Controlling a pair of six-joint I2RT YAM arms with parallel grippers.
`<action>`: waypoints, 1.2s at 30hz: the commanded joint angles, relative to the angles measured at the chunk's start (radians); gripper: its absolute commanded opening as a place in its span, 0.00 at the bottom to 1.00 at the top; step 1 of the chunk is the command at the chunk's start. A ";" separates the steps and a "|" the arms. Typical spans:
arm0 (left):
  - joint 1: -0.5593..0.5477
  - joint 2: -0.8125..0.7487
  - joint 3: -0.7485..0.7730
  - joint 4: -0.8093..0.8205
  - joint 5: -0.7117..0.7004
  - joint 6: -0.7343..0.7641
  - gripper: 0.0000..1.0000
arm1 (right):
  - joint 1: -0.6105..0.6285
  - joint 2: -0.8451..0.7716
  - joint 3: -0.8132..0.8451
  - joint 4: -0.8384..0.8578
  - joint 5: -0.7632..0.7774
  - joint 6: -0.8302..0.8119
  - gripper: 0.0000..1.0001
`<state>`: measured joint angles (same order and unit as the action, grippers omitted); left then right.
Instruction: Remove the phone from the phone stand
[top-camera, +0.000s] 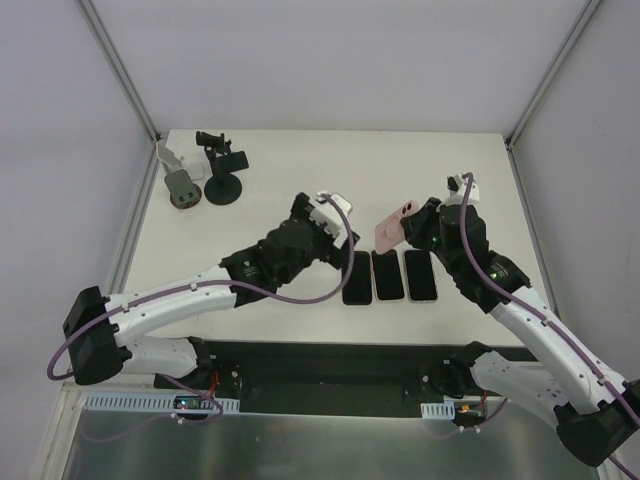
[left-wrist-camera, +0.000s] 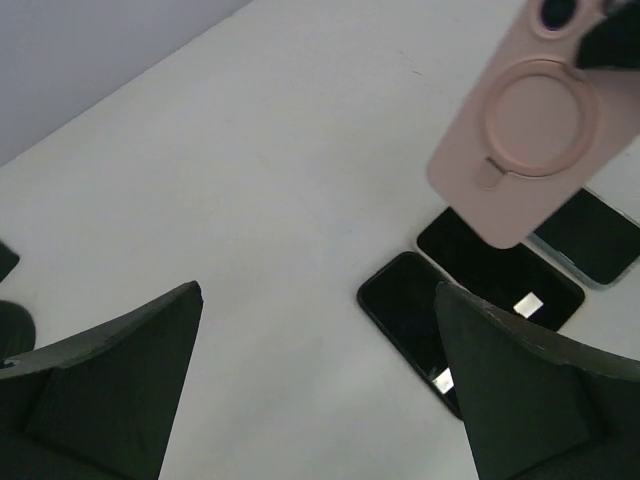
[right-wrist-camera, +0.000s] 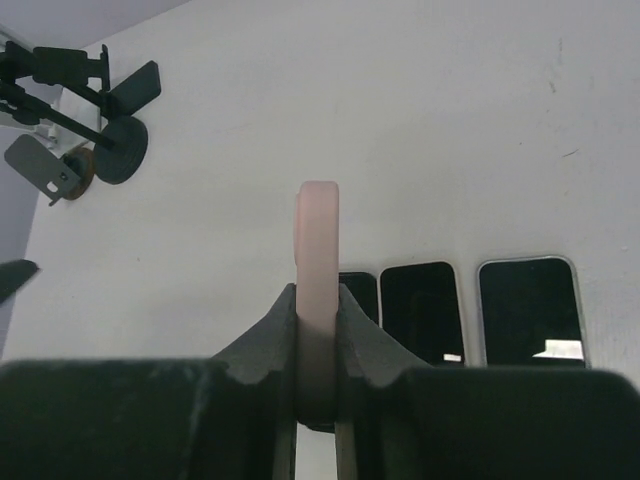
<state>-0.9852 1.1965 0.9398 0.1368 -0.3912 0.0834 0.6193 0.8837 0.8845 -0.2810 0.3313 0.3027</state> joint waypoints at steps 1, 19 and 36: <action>-0.131 0.107 0.066 0.108 -0.112 0.090 0.99 | -0.021 -0.002 0.059 0.048 -0.124 0.168 0.01; -0.267 0.486 0.297 0.187 -0.186 0.297 0.75 | -0.023 -0.074 -0.045 0.089 -0.158 0.352 0.01; -0.291 0.529 0.280 0.170 -0.299 0.297 0.07 | -0.044 -0.083 -0.090 0.157 -0.127 0.458 0.11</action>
<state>-1.2663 1.7077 1.1980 0.3336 -0.6422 0.3740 0.5755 0.8375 0.7910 -0.2508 0.2119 0.7200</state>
